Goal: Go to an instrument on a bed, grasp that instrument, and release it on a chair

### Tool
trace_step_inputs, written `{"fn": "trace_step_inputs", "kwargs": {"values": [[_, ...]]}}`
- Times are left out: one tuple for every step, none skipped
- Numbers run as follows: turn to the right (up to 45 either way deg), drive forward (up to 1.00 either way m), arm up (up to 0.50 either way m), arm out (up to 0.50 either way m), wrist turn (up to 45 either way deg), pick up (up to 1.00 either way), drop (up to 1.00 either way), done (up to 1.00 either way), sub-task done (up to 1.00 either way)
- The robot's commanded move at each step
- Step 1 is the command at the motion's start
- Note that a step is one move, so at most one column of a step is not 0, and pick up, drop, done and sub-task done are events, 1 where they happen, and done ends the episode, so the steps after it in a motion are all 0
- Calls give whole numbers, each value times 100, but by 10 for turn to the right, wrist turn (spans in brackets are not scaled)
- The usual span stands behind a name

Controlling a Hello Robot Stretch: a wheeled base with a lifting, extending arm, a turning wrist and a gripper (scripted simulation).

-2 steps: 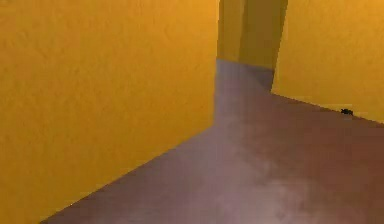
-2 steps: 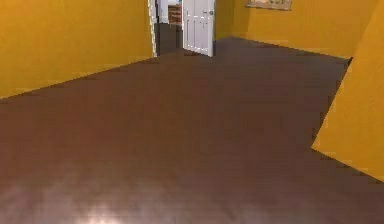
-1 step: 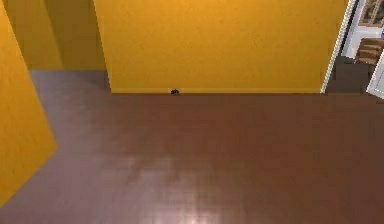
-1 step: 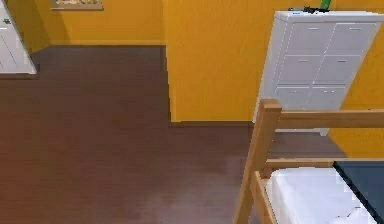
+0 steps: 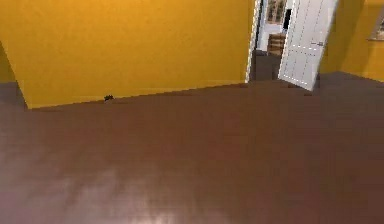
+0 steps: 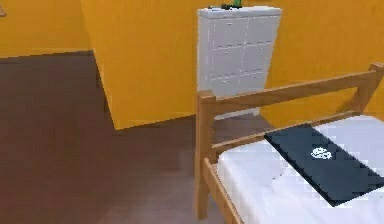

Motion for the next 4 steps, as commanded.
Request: {"fn": "trace_step_inputs", "kwargs": {"values": [[0,35,0,0,0,0,0,0,0],[450,0,0,0,0,0,0,0,0],[450,0,0,0,0,0,0,0,0],[450,0,0,0,0,0,0,0,0]]}}
